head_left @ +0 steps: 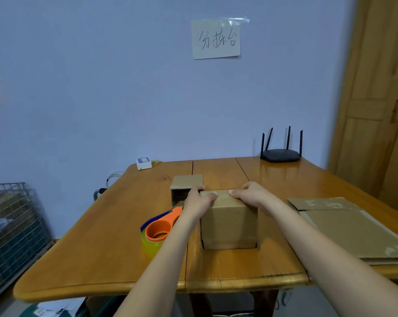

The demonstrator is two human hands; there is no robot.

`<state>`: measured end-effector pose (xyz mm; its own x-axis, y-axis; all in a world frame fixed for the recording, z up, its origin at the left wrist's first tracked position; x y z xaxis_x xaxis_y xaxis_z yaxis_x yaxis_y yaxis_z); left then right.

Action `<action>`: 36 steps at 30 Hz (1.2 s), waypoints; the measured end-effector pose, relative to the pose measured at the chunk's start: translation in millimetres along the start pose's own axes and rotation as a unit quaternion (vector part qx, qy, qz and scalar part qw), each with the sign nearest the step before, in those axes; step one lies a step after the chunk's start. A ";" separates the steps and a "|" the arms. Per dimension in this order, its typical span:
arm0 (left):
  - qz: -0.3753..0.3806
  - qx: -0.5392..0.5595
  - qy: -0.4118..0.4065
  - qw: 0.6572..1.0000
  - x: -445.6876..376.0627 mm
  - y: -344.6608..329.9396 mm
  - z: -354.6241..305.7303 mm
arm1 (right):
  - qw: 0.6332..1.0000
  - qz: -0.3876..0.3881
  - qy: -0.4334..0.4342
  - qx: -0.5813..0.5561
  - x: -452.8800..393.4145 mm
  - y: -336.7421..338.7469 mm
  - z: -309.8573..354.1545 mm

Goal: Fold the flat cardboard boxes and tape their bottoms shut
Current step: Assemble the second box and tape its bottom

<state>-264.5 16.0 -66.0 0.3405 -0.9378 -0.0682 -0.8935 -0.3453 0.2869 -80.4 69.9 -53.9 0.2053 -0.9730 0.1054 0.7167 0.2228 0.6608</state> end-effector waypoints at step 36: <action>0.015 -0.198 0.012 0.980 4.5 178.9 80.2 | 0.930 -0.009 0.305 0.206 53.8 -85.0 187.5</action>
<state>-446.2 -52.9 -91.6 0.3259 -0.9448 -0.0328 -0.7215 -0.2710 0.6372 -255.2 -12.6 34.9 0.6254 -0.7332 -0.2671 0.4331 0.0414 0.9004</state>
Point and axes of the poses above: each hand's wrist, its own x-axis away from the middle knuckle, its own y-axis out of the back of the hand, z = x × y, the point moved 10 cm from there along -x, towards the middle knuckle, and after that the axes turned 1 degree about y, right-handed, at the moved point
